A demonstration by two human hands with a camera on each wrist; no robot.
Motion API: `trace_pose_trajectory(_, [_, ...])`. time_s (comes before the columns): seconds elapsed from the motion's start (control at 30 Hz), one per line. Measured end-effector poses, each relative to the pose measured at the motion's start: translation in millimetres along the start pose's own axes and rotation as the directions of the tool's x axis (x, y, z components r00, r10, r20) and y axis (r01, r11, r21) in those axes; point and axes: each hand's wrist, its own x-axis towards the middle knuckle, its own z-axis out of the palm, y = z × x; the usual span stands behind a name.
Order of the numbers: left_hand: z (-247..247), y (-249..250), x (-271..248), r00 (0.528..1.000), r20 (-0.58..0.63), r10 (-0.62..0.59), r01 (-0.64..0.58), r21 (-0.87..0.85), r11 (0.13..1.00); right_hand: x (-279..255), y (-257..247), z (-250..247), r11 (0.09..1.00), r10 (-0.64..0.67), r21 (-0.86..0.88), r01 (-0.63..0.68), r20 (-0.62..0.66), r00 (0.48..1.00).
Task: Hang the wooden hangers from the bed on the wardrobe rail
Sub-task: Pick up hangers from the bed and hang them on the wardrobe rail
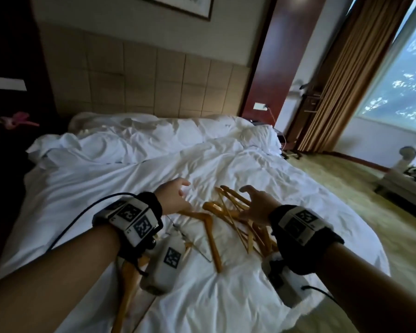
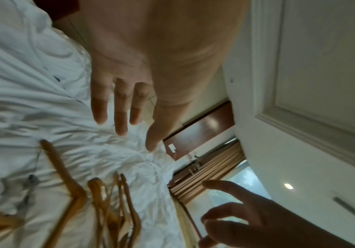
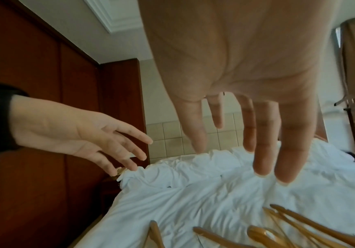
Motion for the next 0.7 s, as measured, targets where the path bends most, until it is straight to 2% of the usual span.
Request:
trace_pose_trajectory(0.13, [16.2,-33.4,66.4,0.987,0.023,-0.157,0.155,0.069,0.985,86.8,31.1,37.6,0.999,-0.023,-0.036,0.028,0.140,0.990])
trace_pose_trajectory(0.33, [19.6,-51.8,159.0,0.965,-0.003,-0.262,0.262,0.024,0.965,191.7,87.2,43.4,0.995,0.098,-0.033,-0.093,0.211,0.973])
trace_pose_trajectory(0.5, [67.6,-38.5,252.3,0.968,0.030,-0.251,0.249,0.045,0.967,276.3,151.5,46.4,0.980,0.194,-0.012,-0.197,0.246,0.950])
trace_pose_trajectory(0.6, [116.6,-21.6,316.6,0.971,0.068,-0.229,0.228,0.024,0.973,328.2,201.2,62.9,0.976,0.217,-0.023,-0.217,0.220,0.951])
trace_pose_trajectory(0.7, [171.7,-6.5,366.8,0.968,0.132,-0.213,0.210,0.035,0.977,360.2,250.5,77.5,0.954,0.301,-0.056,-0.296,0.236,0.924])
